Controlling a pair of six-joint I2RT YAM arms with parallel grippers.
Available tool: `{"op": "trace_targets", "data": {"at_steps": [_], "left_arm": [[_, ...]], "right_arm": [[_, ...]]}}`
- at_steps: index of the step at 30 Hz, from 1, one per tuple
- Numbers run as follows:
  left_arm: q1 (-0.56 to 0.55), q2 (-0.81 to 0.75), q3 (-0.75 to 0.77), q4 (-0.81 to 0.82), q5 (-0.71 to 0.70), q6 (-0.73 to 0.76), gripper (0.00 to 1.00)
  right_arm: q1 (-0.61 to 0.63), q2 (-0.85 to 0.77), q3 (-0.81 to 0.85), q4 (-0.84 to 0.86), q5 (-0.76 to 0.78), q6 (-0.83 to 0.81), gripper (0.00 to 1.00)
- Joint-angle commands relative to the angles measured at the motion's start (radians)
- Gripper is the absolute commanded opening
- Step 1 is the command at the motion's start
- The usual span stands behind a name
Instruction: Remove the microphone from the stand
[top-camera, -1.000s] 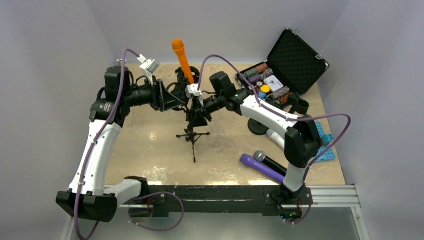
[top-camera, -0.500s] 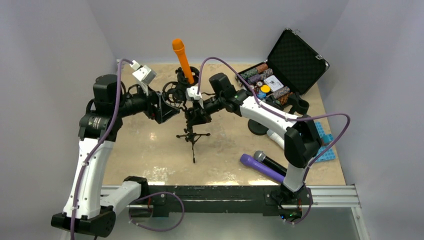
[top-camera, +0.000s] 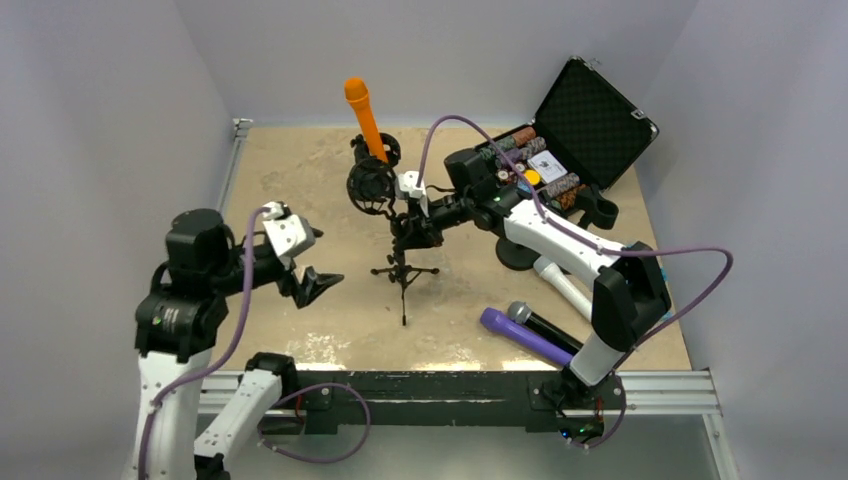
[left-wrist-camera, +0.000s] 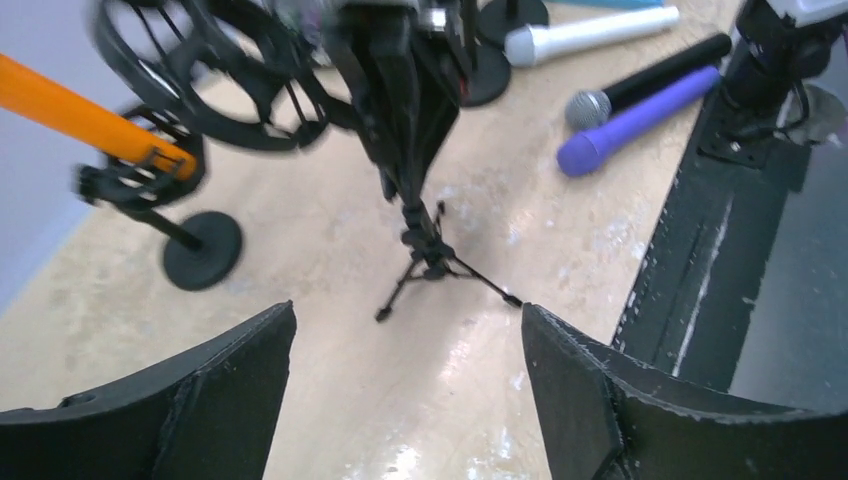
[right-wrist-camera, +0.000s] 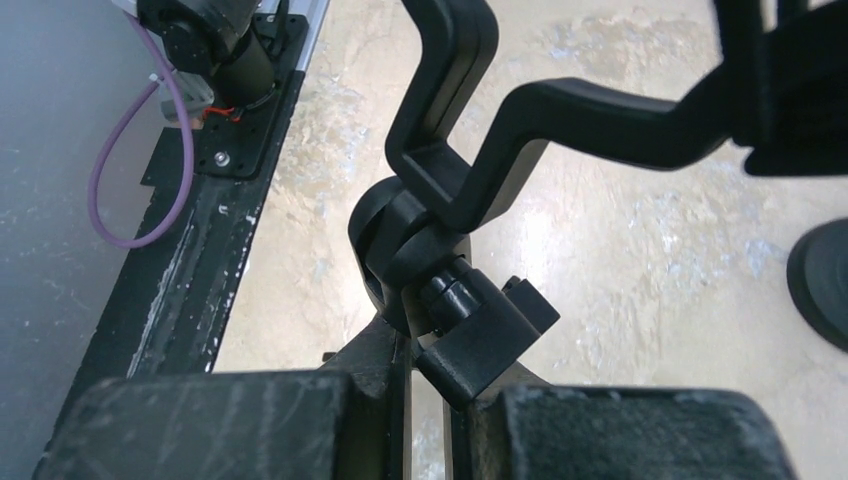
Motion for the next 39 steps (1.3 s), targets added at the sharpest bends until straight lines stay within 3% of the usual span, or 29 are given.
{"op": "trace_targets", "data": {"at_steps": [1, 5, 9, 13, 26, 29, 35, 39], "left_arm": [[-0.002, 0.041, -0.228, 0.243, 0.103, -0.053, 0.83], [-0.031, 0.101, -0.429, 0.643, 0.150, -0.214, 0.72], [-0.117, 0.239, -0.493, 0.839, 0.128, -0.233, 0.66], [-0.174, 0.337, -0.569, 1.071, 0.087, -0.283, 0.66], [-0.278, 0.429, -0.679, 1.205, 0.108, -0.232, 0.65], [-0.285, 0.433, -0.689, 1.227, 0.098, -0.249, 0.60], [-0.291, 0.432, -0.692, 1.186, 0.115, -0.243, 0.39], [-0.301, 0.427, -0.719, 1.233, 0.102, -0.292, 0.38]], "right_arm": [[-0.046, -0.040, -0.084, -0.125, 0.125, 0.083, 0.00], [-0.061, -0.090, -0.140, -0.100, 0.149, 0.106, 0.00], [-0.064, -0.132, -0.181, -0.084, 0.168, 0.123, 0.00], [-0.063, -0.147, -0.204, -0.072, 0.183, 0.154, 0.00], [-0.062, -0.194, -0.267, -0.024, 0.216, 0.244, 0.00], [-0.062, -0.204, -0.278, -0.033, 0.220, 0.235, 0.00], [-0.060, -0.221, -0.294, -0.033, 0.231, 0.234, 0.00], [-0.056, -0.222, -0.298, -0.026, 0.241, 0.236, 0.00]]}}
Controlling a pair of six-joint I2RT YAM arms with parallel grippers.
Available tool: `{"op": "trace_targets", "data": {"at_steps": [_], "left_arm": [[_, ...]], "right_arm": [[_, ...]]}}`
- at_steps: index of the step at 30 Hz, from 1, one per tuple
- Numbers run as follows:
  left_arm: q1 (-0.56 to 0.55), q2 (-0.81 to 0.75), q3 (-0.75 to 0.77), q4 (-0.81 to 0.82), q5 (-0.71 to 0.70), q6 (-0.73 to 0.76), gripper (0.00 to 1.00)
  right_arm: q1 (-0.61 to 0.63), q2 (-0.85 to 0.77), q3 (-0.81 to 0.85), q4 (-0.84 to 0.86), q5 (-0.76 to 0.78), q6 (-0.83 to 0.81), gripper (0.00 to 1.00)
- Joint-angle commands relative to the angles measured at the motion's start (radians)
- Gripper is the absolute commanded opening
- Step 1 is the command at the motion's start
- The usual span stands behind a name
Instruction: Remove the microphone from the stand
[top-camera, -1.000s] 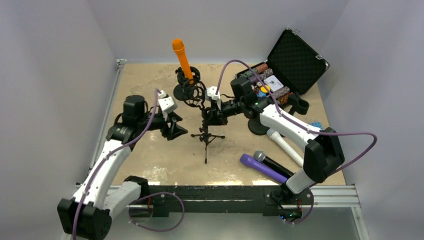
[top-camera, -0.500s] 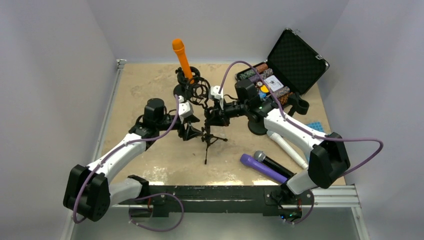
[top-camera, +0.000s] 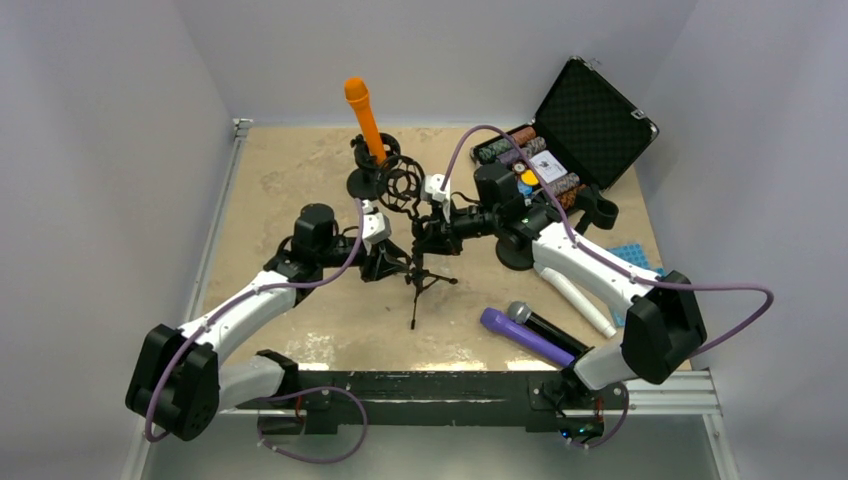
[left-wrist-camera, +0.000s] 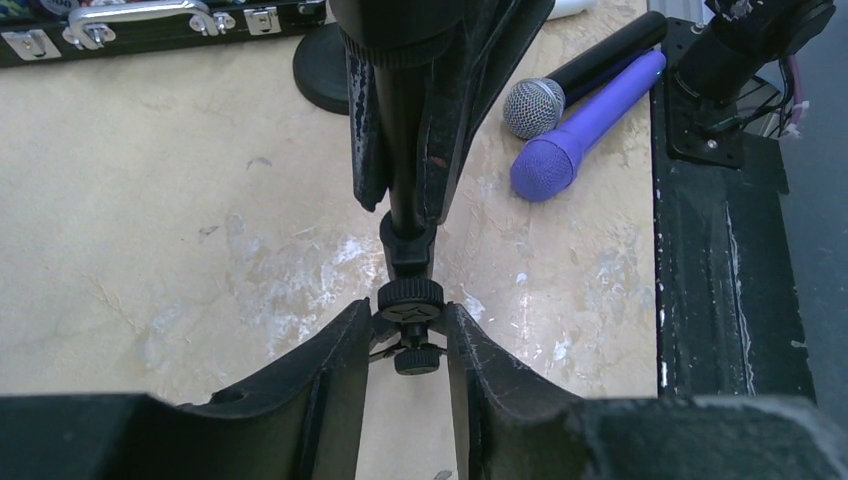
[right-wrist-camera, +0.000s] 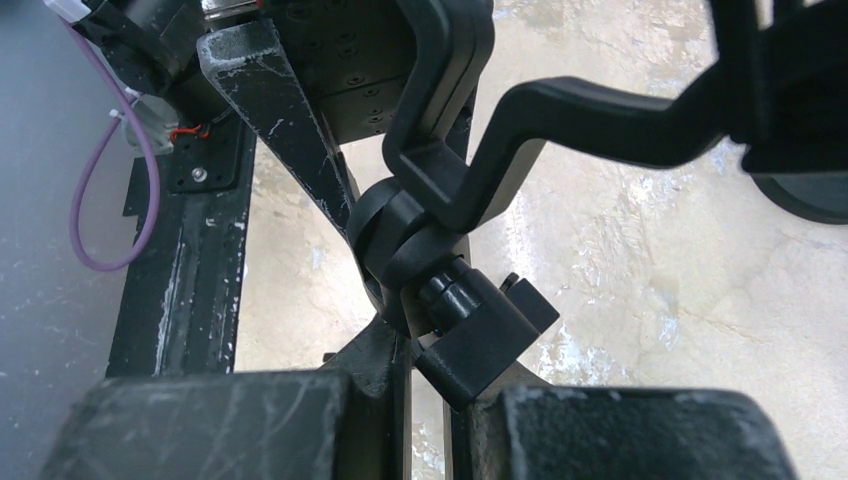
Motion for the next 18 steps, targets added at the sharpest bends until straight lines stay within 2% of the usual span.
{"op": "trace_targets", "data": {"at_steps": [1, 12, 15, 18], "left_arm": [[-0.014, -0.007, -0.033, 0.093, 0.007, -0.045, 0.40], [-0.043, 0.006, -0.064, 0.202, -0.085, -0.188, 0.43], [-0.043, 0.006, -0.063, 0.198, -0.093, -0.203, 0.43], [-0.043, 0.007, -0.062, 0.193, -0.086, -0.204, 0.37]], "right_arm": [[-0.001, 0.006, -0.044, -0.164, 0.107, 0.045, 0.00], [0.004, 0.004, -0.050, -0.161, 0.113, 0.047, 0.00], [0.005, 0.004, -0.049, -0.164, 0.112, 0.047, 0.00], [0.005, 0.010, -0.045, -0.165, 0.111, 0.048, 0.00]]}}
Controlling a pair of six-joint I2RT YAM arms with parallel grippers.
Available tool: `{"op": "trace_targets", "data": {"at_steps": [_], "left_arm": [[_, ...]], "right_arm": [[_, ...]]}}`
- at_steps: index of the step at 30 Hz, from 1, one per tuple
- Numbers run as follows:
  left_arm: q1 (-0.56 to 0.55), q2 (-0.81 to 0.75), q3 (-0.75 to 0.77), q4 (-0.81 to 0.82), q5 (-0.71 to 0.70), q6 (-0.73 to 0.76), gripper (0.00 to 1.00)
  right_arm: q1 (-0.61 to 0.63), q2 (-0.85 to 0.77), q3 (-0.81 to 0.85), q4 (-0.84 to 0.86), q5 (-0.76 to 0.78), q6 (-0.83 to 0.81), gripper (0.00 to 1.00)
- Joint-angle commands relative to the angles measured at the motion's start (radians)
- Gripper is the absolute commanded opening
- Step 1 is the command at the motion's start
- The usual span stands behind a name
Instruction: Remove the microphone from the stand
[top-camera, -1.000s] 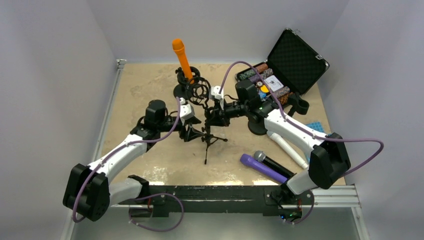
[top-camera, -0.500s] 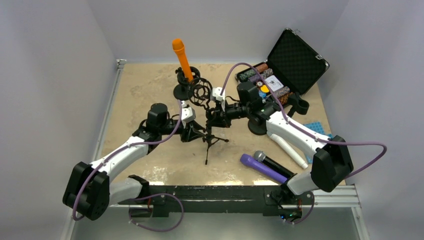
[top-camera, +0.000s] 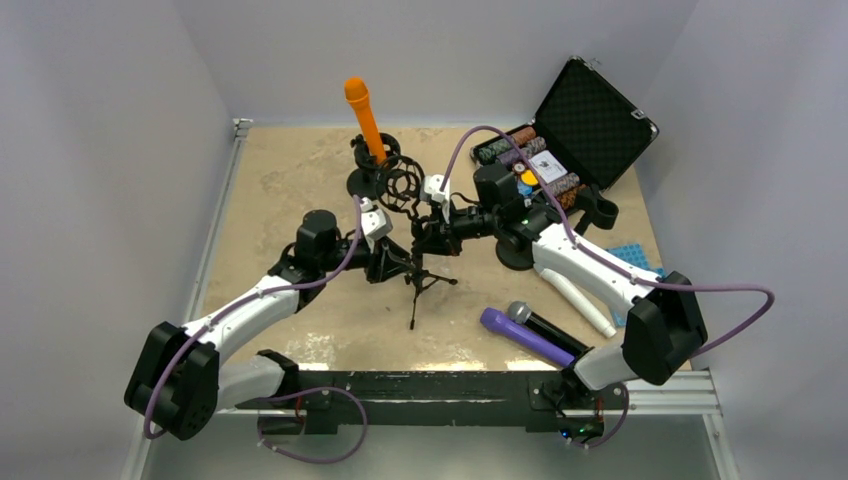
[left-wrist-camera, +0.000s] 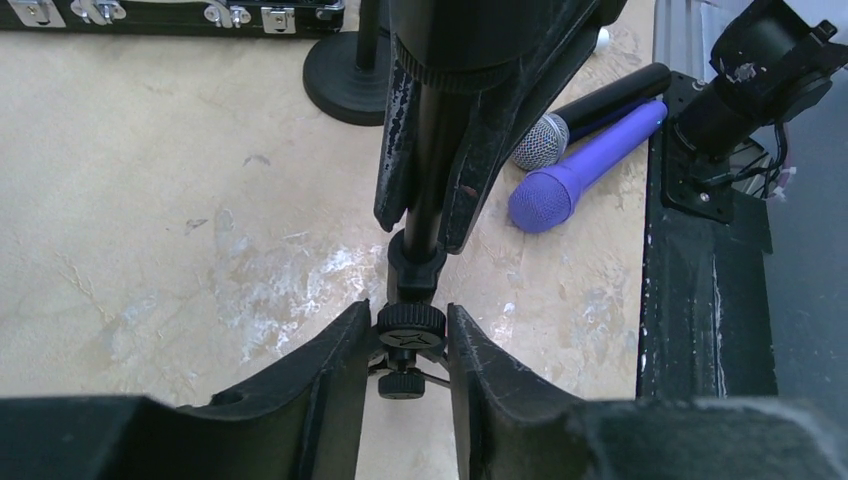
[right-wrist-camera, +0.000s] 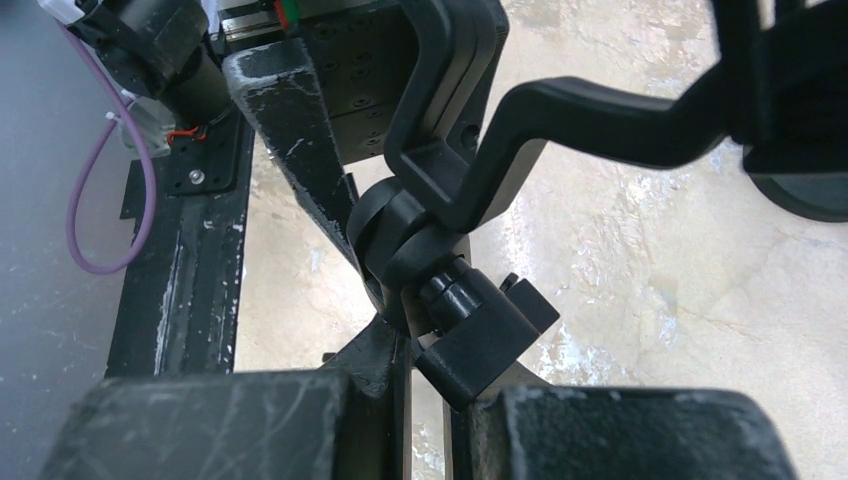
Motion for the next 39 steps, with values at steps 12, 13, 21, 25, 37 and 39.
{"op": "trace_targets", "data": {"at_steps": [12, 13, 21, 25, 37, 39], "left_arm": [[0.043, 0.061, -0.022, 0.244, 0.100, -0.568, 0.00], [0.055, 0.064, -0.010, 0.245, 0.109, -0.593, 0.00], [0.129, 0.255, 0.149, 0.432, 0.220, -1.093, 0.00], [0.129, 0.279, 0.160, 0.431, 0.227, -1.216, 0.00], [0.170, 0.360, 0.297, 0.189, 0.228, -1.601, 0.00], [0.163, 0.365, 0.314, 0.084, 0.218, -1.687, 0.00]], "right_arm": [[0.001, -0.005, -0.065, -0.147, 0.156, 0.003, 0.00], [0.001, -0.012, -0.071, -0.144, 0.167, 0.000, 0.00], [0.009, -0.153, -0.246, 0.075, 0.246, -0.045, 0.00], [0.009, -0.165, -0.275, 0.083, 0.235, -0.083, 0.00], [0.009, -0.140, -0.300, 0.126, 0.201, -0.137, 0.00], [0.009, -0.127, -0.286, 0.119, 0.198, -0.131, 0.00]]}}
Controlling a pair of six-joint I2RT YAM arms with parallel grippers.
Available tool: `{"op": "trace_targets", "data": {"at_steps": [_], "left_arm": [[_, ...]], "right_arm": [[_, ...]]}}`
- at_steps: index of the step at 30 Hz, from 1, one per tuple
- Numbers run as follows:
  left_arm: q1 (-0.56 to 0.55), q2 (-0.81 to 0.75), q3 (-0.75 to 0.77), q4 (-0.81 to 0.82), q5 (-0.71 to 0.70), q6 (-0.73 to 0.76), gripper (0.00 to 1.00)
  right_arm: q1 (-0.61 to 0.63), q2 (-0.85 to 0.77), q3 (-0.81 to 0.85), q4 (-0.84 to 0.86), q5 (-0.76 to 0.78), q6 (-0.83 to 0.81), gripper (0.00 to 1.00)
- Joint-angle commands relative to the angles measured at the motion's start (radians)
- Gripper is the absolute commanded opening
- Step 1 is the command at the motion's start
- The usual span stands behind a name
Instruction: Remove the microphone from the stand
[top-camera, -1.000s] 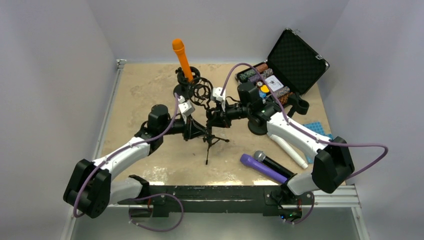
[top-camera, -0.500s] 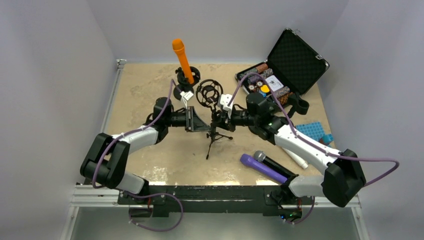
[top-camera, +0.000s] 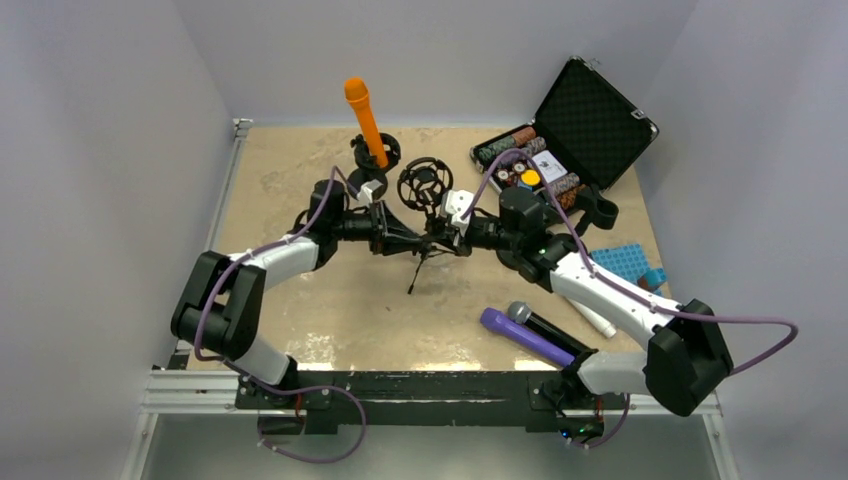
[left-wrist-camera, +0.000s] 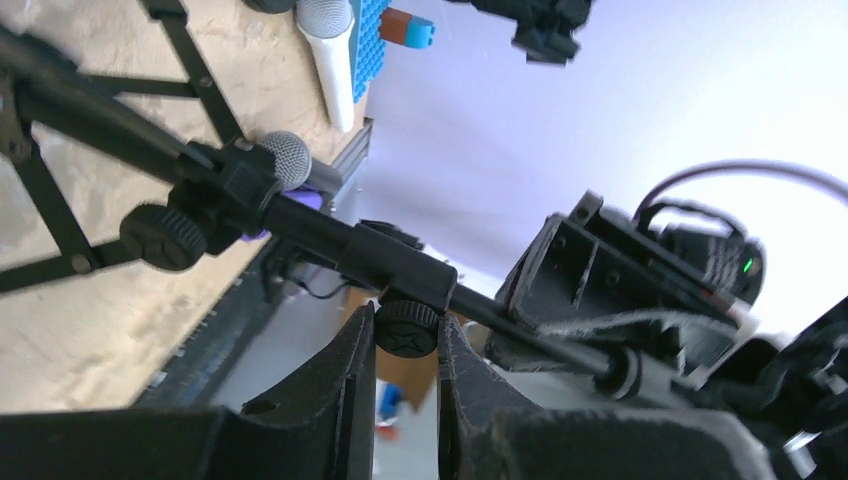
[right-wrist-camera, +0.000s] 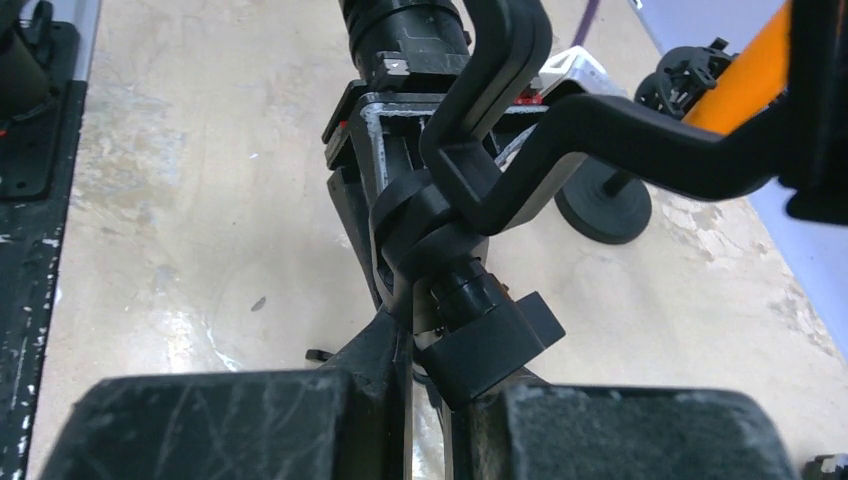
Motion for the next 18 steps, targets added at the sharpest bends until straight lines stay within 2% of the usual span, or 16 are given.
{"op": "trace_targets", "data": {"at_steps": [1, 2, 3, 5, 8, 9, 10, 11, 12, 16, 17, 18], "left_arm": [[0.029, -0.024, 0.133, -0.116, -0.024, -0.351, 0.00], [0.028, -0.027, 0.135, -0.136, -0.027, -0.378, 0.00], [0.028, -0.030, 0.139, -0.144, -0.026, -0.391, 0.06], [0.030, -0.037, 0.150, -0.178, -0.023, -0.417, 0.29], [0.034, -0.055, 0.171, -0.165, -0.025, -0.375, 0.47], [0.037, -0.064, 0.175, -0.165, -0.028, -0.352, 0.56], [0.043, -0.076, 0.175, -0.168, -0.030, -0.319, 0.73], [0.056, -0.090, 0.173, -0.168, -0.035, -0.271, 0.96], [0.073, -0.103, 0.169, -0.174, -0.043, -0.213, 0.99], [0.153, -0.155, 0.148, -0.218, -0.021, 0.084, 1.00], [0.169, -0.167, 0.141, -0.219, -0.010, 0.190, 1.00], [0.179, -0.188, 0.140, -0.286, -0.003, 0.333, 1.00]], "right_arm": [[0.001, 0.058, -0.023, -0.218, 0.020, -0.010, 0.00], [0.001, 0.059, -0.018, -0.220, 0.020, -0.006, 0.00], [0.001, 0.061, -0.015, -0.222, 0.020, -0.002, 0.00], [0.000, 0.065, -0.006, -0.229, 0.019, 0.006, 0.00], [-0.002, 0.067, 0.005, -0.244, 0.012, 0.017, 0.00], [-0.004, 0.070, 0.010, -0.249, 0.005, 0.023, 0.00], [-0.007, 0.075, 0.018, -0.258, -0.004, 0.031, 0.00], [-0.011, 0.081, 0.028, -0.272, -0.016, 0.036, 0.00], [-0.015, 0.090, 0.040, -0.287, -0.027, 0.040, 0.00], [-0.025, 0.125, 0.085, -0.332, -0.080, 0.038, 0.00], [-0.026, 0.136, 0.097, -0.347, -0.099, 0.039, 0.00], [-0.033, 0.152, 0.116, -0.366, -0.125, 0.042, 0.00]]}}
